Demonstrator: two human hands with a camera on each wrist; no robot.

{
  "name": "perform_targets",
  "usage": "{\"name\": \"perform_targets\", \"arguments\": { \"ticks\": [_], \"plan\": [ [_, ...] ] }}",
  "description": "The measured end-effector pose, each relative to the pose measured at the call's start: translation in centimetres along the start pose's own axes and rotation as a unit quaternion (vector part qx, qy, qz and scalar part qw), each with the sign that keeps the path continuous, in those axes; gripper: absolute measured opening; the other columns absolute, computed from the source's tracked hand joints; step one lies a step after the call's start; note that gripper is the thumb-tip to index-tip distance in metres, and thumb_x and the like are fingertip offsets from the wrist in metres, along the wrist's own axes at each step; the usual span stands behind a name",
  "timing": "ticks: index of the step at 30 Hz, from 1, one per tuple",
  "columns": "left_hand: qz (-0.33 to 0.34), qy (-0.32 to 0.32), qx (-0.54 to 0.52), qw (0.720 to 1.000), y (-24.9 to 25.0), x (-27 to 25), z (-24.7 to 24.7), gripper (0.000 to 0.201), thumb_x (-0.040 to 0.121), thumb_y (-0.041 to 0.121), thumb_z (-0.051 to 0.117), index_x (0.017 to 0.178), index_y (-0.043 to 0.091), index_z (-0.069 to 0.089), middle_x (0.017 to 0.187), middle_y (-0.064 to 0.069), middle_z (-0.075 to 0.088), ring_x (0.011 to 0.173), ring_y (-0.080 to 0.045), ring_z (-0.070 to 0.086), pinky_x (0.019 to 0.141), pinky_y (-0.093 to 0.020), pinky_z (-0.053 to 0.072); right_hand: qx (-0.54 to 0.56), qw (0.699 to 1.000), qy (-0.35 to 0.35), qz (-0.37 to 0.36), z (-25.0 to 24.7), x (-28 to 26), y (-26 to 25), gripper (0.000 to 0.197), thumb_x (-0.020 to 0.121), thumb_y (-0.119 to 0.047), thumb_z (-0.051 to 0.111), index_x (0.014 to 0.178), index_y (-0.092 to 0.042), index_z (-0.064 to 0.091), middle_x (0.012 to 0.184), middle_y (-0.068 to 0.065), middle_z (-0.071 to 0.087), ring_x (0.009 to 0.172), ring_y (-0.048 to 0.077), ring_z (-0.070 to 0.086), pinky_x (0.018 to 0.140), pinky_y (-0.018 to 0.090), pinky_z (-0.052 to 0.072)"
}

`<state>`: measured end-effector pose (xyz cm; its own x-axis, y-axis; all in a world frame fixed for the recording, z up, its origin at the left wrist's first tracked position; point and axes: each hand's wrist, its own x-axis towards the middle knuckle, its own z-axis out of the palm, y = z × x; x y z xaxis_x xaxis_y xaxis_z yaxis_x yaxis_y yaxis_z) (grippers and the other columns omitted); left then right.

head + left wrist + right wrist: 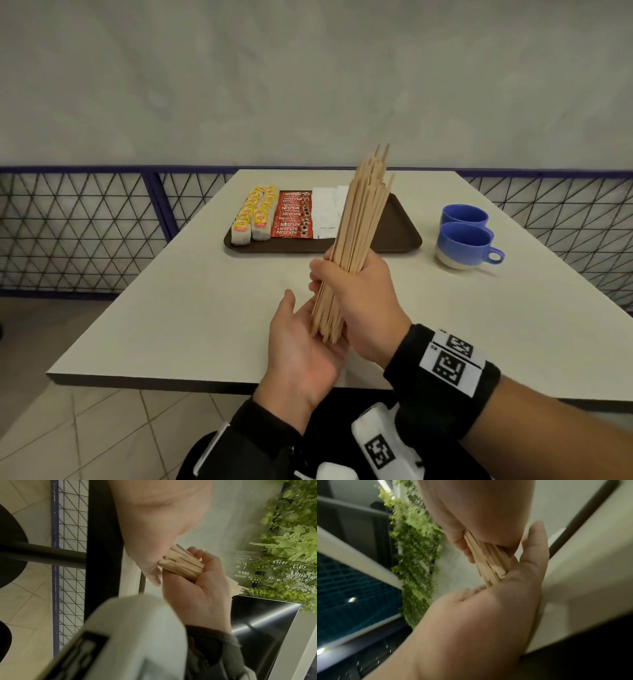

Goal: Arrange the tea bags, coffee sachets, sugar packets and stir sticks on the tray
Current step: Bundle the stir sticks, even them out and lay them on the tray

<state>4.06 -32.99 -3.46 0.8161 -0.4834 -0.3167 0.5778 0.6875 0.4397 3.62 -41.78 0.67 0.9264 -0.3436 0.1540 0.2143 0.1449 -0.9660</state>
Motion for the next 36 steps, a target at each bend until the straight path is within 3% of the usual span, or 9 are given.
{"name": "perform_targets", "arguments": {
  "ticks": [4, 8, 12, 15, 17, 20, 23, 30, 36],
  "plan": [
    [0.001, -0.018, -0.030, 0.999, 0.0, -0.1, -0.1, 0.071, 0.104, 0.052, 0.035, 0.092, -0.002, 0.080, 0.128, -0.026, 0.065, 0.129, -0.037, 0.058, 0.118, -0.048, 0.036, -0.032, 0.998, -0.053, -0.026, 0.0, 0.0, -1.2, 0.012, 0.088, -0.004, 0.072, 0.087, -0.002, 0.061, 0.075, 0.009, 0.063, 0.069, 0.019, 0.064, 0.069, 0.029, 0.059],
    [0.008, -0.034, -0.065, 0.997, 0.0, -0.3, -0.1, 0.057, 0.104, 0.045, 0.042, 0.101, 0.002, 0.079, 0.125, -0.022, 0.068, 0.124, -0.034, 0.062, 0.115, -0.046, 0.039, -0.097, 0.986, -0.133, -0.003, 0.2, -0.3, -1.1, 0.019, 0.082, 0.001, 0.075, 0.088, 0.009, 0.059, 0.074, 0.015, 0.060, 0.070, 0.024, 0.060, 0.069, 0.035, 0.054],
    [0.013, -0.027, -0.054, 0.998, 0.2, -0.6, 0.2, 0.067, 0.105, 0.047, 0.037, 0.095, -0.004, 0.078, 0.121, -0.030, 0.067, 0.123, -0.037, 0.061, 0.113, -0.046, 0.041, -0.063, 0.987, -0.145, 0.035, 0.3, 0.6, -2.3, 0.013, 0.082, 0.006, 0.073, 0.083, 0.002, 0.061, 0.072, 0.016, 0.056, 0.068, 0.027, 0.059, 0.066, 0.034, 0.054],
    [0.014, -0.032, -0.054, 0.998, 0.2, -0.8, 0.3, 0.065, 0.106, 0.045, 0.038, 0.107, -0.009, 0.074, 0.118, -0.030, 0.068, 0.110, -0.038, 0.069, 0.101, -0.045, 0.049, -0.080, 0.976, -0.195, 0.061, 0.3, 1.1, -3.0, 0.016, 0.083, 0.004, 0.073, 0.078, -0.004, 0.060, 0.067, 0.016, 0.054, 0.066, 0.026, 0.057, 0.065, 0.032, 0.053],
    [0.013, -0.033, -0.062, 0.997, 0.2, -0.8, 0.2, 0.065, 0.106, 0.045, 0.037, 0.104, -0.009, 0.074, 0.120, -0.031, 0.067, 0.113, -0.039, 0.067, 0.101, -0.047, 0.049, -0.078, 0.972, -0.212, 0.066, 0.2, 1.3, -3.3, 0.014, 0.084, 0.005, 0.072, 0.081, -0.004, 0.062, 0.070, 0.015, 0.056, 0.068, 0.026, 0.059, 0.067, 0.032, 0.054],
    [0.014, -0.029, -0.073, 0.997, 0.3, -0.8, 0.4, 0.067, 0.105, 0.045, 0.037, 0.100, -0.010, 0.075, 0.120, -0.033, 0.066, 0.118, -0.043, 0.064, 0.108, -0.051, 0.045, -0.062, 0.973, -0.216, 0.057, 0.0, 1.7, -3.8, 0.013, 0.083, 0.007, 0.071, 0.087, -0.003, 0.064, 0.078, 0.017, 0.058, 0.075, 0.030, 0.062, 0.075, 0.037, 0.054],
    [0.007, -0.024, -0.071, 0.997, 0.3, -0.9, 0.5, 0.064, 0.105, 0.045, 0.038, 0.115, -0.011, 0.067, 0.121, -0.035, 0.065, 0.115, -0.045, 0.065, 0.106, -0.053, 0.045, -0.049, 0.977, -0.204, 0.047, -0.1, 2.0, -3.8, 0.013, 0.082, 0.006, 0.072, 0.088, -0.003, 0.065, 0.079, 0.016, 0.059, 0.075, 0.029, 0.064, 0.079, 0.039, 0.055],
    [0.005, -0.042, -0.075, 0.996, 0.3, -1.0, 0.4, 0.056, 0.103, 0.042, 0.043, 0.101, -0.003, 0.077, 0.121, -0.027, 0.069, 0.115, -0.039, 0.067, 0.105, -0.050, 0.047, -0.156, 0.964, -0.214, -0.002, -0.1, 1.5, -2.8, 0.017, 0.077, 0.004, 0.078, 0.087, 0.005, 0.064, 0.083, 0.023, 0.064, 0.077, 0.024, 0.064, 0.076, 0.039, 0.056],
    [-0.016, -0.016, -0.037, 0.999, 0.4, -1.0, 0.5, 0.055, 0.103, 0.042, 0.046, 0.108, -0.005, 0.073, 0.118, -0.030, 0.069, 0.115, -0.043, 0.066, 0.103, -0.053, 0.048, -0.229, 0.958, -0.158, -0.069, -0.4, 1.8, -2.5, 0.020, 0.076, 0.001, 0.077, 0.090, -0.003, 0.063, 0.083, 0.015, 0.068, 0.074, 0.026, 0.067, 0.072, 0.042, 0.059]
  ]
}}
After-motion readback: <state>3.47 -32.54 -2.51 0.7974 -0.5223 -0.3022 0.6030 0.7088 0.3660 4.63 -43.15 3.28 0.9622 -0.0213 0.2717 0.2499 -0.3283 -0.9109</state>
